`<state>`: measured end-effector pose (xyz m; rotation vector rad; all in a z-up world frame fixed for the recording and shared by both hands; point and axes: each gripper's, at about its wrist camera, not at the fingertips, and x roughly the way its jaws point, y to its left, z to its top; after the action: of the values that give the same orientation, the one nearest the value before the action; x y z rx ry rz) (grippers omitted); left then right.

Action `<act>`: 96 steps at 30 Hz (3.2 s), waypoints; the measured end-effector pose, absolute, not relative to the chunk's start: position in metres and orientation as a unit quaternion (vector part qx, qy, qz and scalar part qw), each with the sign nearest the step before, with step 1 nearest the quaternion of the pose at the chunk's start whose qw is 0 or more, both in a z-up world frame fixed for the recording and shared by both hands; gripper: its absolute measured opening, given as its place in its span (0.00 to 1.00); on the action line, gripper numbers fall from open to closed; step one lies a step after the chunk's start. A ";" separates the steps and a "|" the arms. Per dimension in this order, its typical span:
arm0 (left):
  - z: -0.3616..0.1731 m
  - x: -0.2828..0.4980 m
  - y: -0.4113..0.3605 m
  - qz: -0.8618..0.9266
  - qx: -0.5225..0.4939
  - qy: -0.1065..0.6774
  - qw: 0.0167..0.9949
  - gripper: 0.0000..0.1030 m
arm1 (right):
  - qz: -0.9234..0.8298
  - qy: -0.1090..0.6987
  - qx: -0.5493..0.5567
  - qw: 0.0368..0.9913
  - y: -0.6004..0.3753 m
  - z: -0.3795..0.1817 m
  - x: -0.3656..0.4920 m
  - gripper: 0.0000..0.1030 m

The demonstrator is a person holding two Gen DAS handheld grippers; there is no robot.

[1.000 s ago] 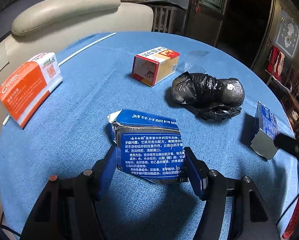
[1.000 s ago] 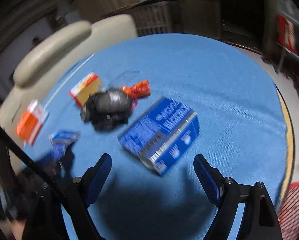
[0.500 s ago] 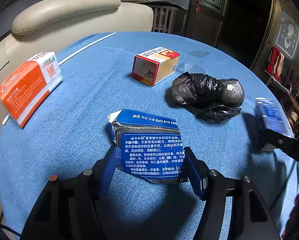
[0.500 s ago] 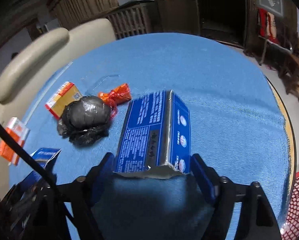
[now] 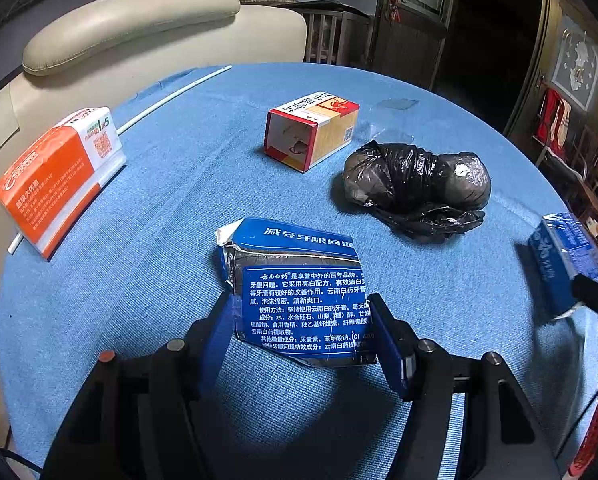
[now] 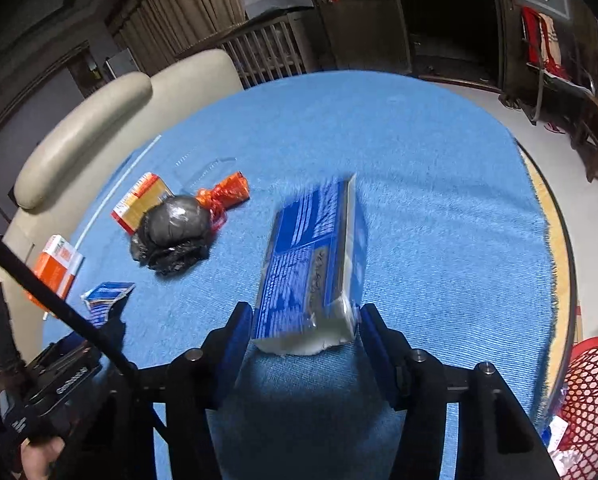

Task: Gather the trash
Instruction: 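Carry the blue carton and blue box over the red wastebasket, then open both tools to drop the carton and box into the wastebasket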

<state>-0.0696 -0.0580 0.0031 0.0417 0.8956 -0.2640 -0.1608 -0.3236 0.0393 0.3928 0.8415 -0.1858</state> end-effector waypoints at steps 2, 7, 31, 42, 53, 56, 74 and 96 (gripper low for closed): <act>0.003 -0.070 -0.060 -0.125 0.026 0.432 0.893 0.65 | -0.086 0.395 0.196 0.893 -0.328 0.045 -0.170 0.56; 0.002 -0.071 -0.063 -0.120 0.039 0.432 0.893 0.65 | -0.088 0.393 0.203 0.893 -0.337 0.044 -0.186 0.60; 0.008 -0.088 -0.071 -0.121 0.064 0.418 0.898 0.65 | -0.115 0.388 0.137 0.904 -0.344 0.052 -0.219 0.59; 0.052 -0.143 -0.112 -0.200 0.071 0.381 0.900 0.65 | -0.111 0.365 0.181 0.906 -0.361 0.056 -0.270 0.59; 0.074 -0.183 -0.161 -0.254 0.102 0.355 0.894 0.65 | -0.124 0.334 0.224 0.907 -0.388 0.057 -0.317 0.59; 0.077 -0.194 -0.175 -0.269 0.113 0.348 0.891 0.65 | -0.134 0.328 0.234 0.905 -0.397 0.056 -0.331 0.59; 0.097 -0.248 -0.253 -0.374 0.144 0.316 0.860 0.64 | -0.214 0.315 0.270 0.884 -0.459 0.040 -0.402 0.59; 0.098 -0.287 -0.290 -0.432 0.168 0.304 0.832 0.64 | -0.264 0.305 0.299 0.865 -0.485 0.027 -0.454 0.59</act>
<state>-0.2868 -0.2897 0.0977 0.3553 0.6434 -0.9165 -0.4541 -0.4852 0.0271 0.6256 0.6400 -0.5534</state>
